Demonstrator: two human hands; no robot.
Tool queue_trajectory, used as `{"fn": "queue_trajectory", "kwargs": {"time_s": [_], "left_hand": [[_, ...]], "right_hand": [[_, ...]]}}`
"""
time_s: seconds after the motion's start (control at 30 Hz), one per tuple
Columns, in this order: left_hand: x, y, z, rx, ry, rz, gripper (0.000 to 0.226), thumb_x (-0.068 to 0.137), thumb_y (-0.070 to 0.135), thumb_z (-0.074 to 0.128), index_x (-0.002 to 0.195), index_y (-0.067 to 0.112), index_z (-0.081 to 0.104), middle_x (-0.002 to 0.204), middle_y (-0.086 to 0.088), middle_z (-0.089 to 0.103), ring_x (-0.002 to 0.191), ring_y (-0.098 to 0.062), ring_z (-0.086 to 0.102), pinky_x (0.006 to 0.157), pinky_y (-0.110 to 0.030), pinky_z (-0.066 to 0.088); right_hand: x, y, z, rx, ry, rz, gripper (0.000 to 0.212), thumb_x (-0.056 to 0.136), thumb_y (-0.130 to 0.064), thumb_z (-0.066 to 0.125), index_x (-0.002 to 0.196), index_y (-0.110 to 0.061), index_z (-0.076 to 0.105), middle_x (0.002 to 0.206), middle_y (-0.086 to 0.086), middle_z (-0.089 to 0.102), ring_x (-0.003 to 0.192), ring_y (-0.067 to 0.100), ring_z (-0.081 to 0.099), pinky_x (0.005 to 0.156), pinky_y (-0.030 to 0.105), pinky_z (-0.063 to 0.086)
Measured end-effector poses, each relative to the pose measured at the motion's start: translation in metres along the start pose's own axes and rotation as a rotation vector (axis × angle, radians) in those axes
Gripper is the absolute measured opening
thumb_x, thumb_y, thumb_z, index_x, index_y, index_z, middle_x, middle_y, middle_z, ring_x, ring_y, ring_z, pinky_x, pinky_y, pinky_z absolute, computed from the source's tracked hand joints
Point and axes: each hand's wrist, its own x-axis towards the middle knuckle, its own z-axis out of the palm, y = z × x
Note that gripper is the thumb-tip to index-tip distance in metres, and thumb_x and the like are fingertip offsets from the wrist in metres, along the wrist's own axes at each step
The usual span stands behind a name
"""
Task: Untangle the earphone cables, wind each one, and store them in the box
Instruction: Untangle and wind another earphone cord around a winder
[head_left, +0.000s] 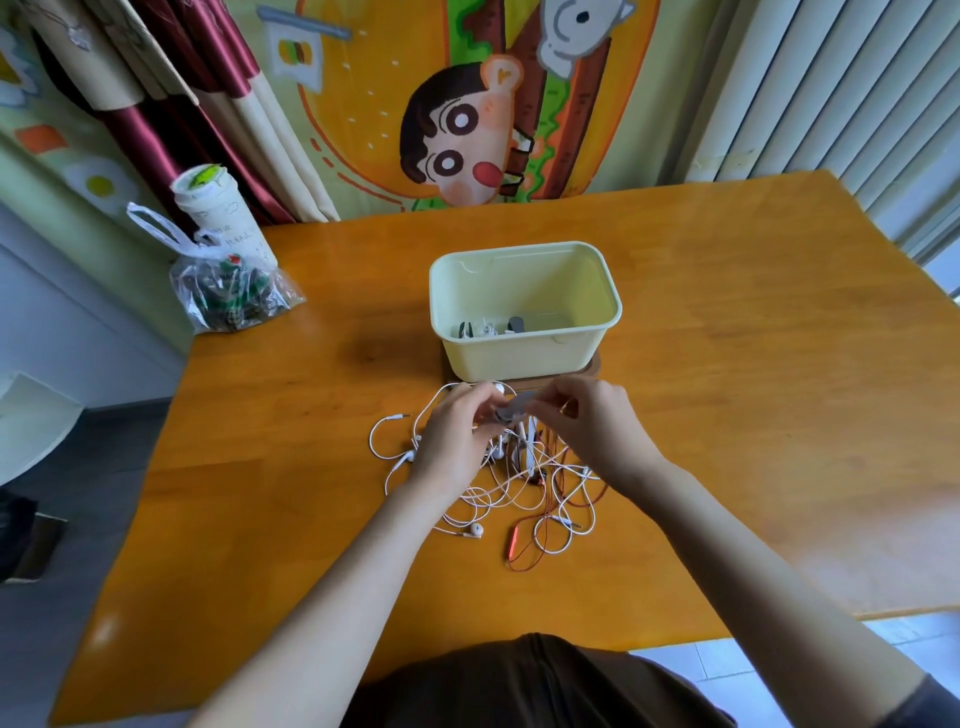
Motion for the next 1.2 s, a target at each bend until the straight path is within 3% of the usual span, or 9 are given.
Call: {"fn": "queue_trajectory", "kwargs": {"time_s": [0.13, 0.27, 0.4, 0.53, 0.67, 0.77, 0.93, 1.1, 1.2], "left_hand": [[-0.005, 0.000, 0.000, -0.014, -0.112, -0.027, 0.022, 0.084, 0.004, 0.067, 0.104, 0.013, 0.065, 0.098, 0.006, 0.061, 0.080, -0.003, 0.054, 0.066, -0.006, 0.040], [-0.006, 0.005, -0.002, -0.093, -0.165, -0.070, 0.023, 0.085, 0.007, 0.067, 0.107, 0.014, 0.064, 0.088, 0.011, 0.060, 0.076, 0.000, 0.055, 0.063, -0.002, 0.042], [-0.007, 0.006, -0.004, -0.184, -0.212, -0.102, 0.023, 0.085, 0.006, 0.068, 0.103, 0.018, 0.062, 0.081, 0.016, 0.060, 0.072, 0.006, 0.057, 0.065, -0.003, 0.042], [-0.007, 0.013, -0.003, -0.324, -0.329, -0.078, 0.026, 0.085, 0.007, 0.067, 0.102, 0.026, 0.061, 0.085, 0.013, 0.064, 0.079, 0.004, 0.060, 0.077, -0.016, 0.049], [-0.005, 0.022, -0.001, -0.651, -0.252, -0.134, 0.027, 0.085, 0.005, 0.066, 0.101, 0.026, 0.061, 0.091, 0.002, 0.066, 0.092, -0.013, 0.063, 0.087, -0.028, 0.050], [-0.004, 0.027, -0.002, -0.889, -0.197, -0.203, 0.023, 0.084, 0.005, 0.064, 0.103, 0.017, 0.059, 0.090, -0.003, 0.065, 0.090, -0.019, 0.062, 0.087, -0.036, 0.050], [0.001, 0.029, -0.003, -1.206, -0.062, -0.357, 0.017, 0.091, -0.001, 0.052, 0.102, 0.010, 0.057, 0.095, -0.010, 0.067, 0.089, -0.023, 0.066, 0.082, -0.032, 0.055], [0.005, 0.028, -0.003, -1.268, 0.036, -0.458, 0.017, 0.091, 0.002, 0.055, 0.106, 0.009, 0.057, 0.105, -0.016, 0.063, 0.096, -0.028, 0.063, 0.091, -0.040, 0.053], [0.008, 0.028, -0.003, -1.258, 0.112, -0.498, 0.017, 0.090, 0.002, 0.057, 0.106, 0.008, 0.057, 0.092, -0.009, 0.063, 0.089, -0.023, 0.062, 0.090, -0.040, 0.052]], "right_hand": [[0.011, 0.002, -0.017, 0.005, 0.016, 0.031, 0.008, 0.085, -0.016, 0.068, 0.085, -0.009, 0.072, 0.070, -0.010, 0.060, 0.062, -0.004, 0.053, 0.060, 0.005, 0.039], [0.016, 0.008, -0.023, 0.031, 0.046, 0.053, 0.005, 0.084, -0.014, 0.068, 0.084, -0.012, 0.073, 0.073, -0.008, 0.064, 0.067, -0.005, 0.056, 0.062, 0.002, 0.040], [0.018, 0.012, -0.025, 0.043, 0.088, 0.056, 0.005, 0.084, -0.014, 0.069, 0.084, -0.012, 0.074, 0.073, -0.007, 0.065, 0.067, -0.003, 0.057, 0.062, 0.003, 0.041], [0.020, 0.017, -0.022, 0.080, 0.103, 0.065, 0.005, 0.084, -0.014, 0.069, 0.083, -0.013, 0.073, 0.068, -0.015, 0.063, 0.060, -0.009, 0.056, 0.059, 0.003, 0.038], [0.017, 0.020, -0.016, 0.250, 0.129, 0.130, 0.009, 0.086, -0.013, 0.066, 0.082, -0.008, 0.071, 0.061, -0.016, 0.058, 0.050, -0.009, 0.052, 0.053, 0.007, 0.037], [0.011, 0.018, -0.005, 0.325, 0.141, 0.164, 0.017, 0.089, -0.016, 0.062, 0.074, -0.018, 0.067, 0.051, -0.017, 0.056, 0.046, -0.004, 0.046, 0.050, 0.011, 0.032], [-0.004, 0.013, 0.016, 0.342, 0.080, 0.147, 0.016, 0.090, -0.017, 0.062, 0.075, -0.018, 0.065, 0.058, -0.010, 0.058, 0.048, -0.002, 0.045, 0.050, 0.013, 0.032], [-0.008, 0.007, 0.025, 0.294, 0.057, 0.131, 0.017, 0.093, -0.018, 0.058, 0.082, -0.008, 0.066, 0.057, -0.009, 0.052, 0.047, 0.001, 0.043, 0.046, 0.011, 0.031], [-0.010, 0.004, 0.023, 0.271, 0.043, 0.120, 0.014, 0.093, -0.019, 0.058, 0.084, -0.013, 0.066, 0.058, -0.011, 0.054, 0.049, -0.001, 0.047, 0.047, 0.010, 0.033]]}}
